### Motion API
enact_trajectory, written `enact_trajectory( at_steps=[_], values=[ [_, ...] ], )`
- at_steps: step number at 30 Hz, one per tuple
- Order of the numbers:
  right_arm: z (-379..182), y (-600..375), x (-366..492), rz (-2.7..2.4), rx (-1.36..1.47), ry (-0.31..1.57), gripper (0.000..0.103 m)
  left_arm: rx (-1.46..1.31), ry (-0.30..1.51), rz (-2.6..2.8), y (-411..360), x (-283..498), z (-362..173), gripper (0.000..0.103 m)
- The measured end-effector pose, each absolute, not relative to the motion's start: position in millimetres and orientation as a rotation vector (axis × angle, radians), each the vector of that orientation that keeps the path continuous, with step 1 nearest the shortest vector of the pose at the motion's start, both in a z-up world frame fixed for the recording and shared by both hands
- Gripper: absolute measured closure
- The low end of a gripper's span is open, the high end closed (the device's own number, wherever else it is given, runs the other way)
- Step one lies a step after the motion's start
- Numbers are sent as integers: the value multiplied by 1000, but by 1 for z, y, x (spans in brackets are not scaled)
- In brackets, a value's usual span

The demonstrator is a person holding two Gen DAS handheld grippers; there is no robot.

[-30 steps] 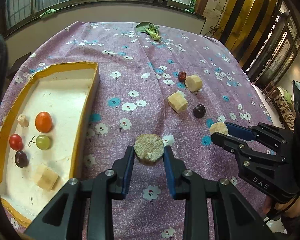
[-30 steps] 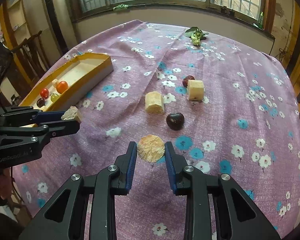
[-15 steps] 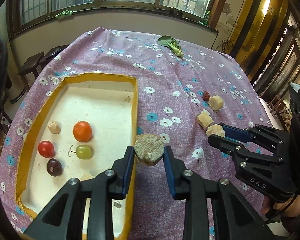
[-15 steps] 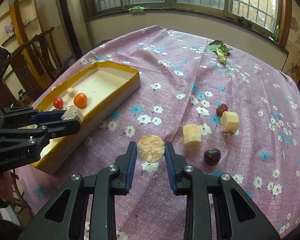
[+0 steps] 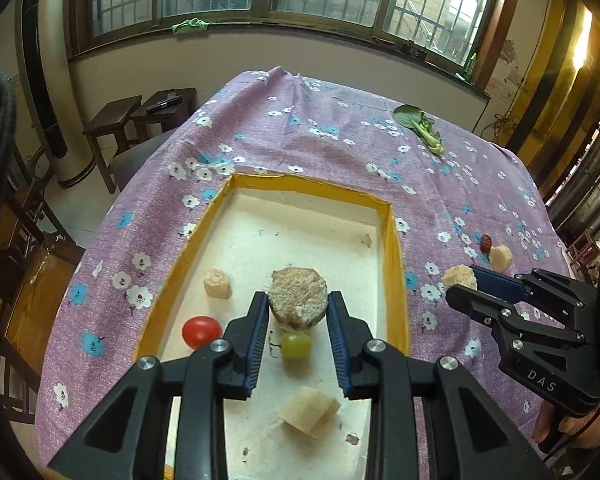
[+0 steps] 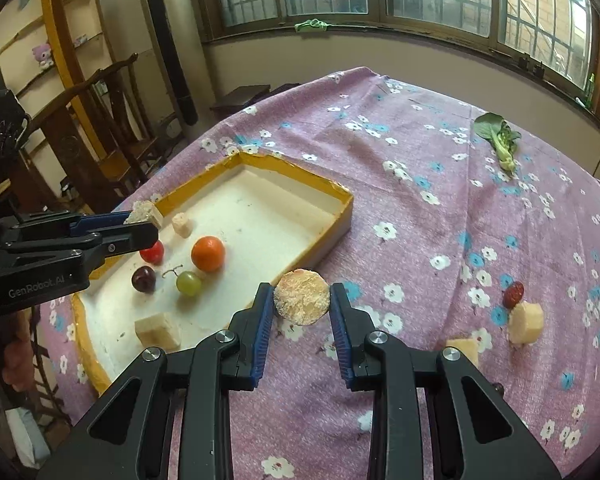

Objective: Organize fruits
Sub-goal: 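Carry both round slices into the white tray and open both tools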

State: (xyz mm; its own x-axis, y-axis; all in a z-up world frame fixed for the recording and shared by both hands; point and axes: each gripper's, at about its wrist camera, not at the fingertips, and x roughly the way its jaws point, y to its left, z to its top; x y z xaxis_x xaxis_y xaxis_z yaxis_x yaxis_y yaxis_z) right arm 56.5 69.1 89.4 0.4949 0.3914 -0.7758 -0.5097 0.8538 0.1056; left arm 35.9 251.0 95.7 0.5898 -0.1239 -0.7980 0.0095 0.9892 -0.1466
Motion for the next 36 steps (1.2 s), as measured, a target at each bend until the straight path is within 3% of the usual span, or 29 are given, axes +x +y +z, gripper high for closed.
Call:
enact_trajectory(
  at_steps=[36],
  values=[
    [22,161,112,627,-348,953,76,-146,1066,1,283,117,34,71]
  ],
)
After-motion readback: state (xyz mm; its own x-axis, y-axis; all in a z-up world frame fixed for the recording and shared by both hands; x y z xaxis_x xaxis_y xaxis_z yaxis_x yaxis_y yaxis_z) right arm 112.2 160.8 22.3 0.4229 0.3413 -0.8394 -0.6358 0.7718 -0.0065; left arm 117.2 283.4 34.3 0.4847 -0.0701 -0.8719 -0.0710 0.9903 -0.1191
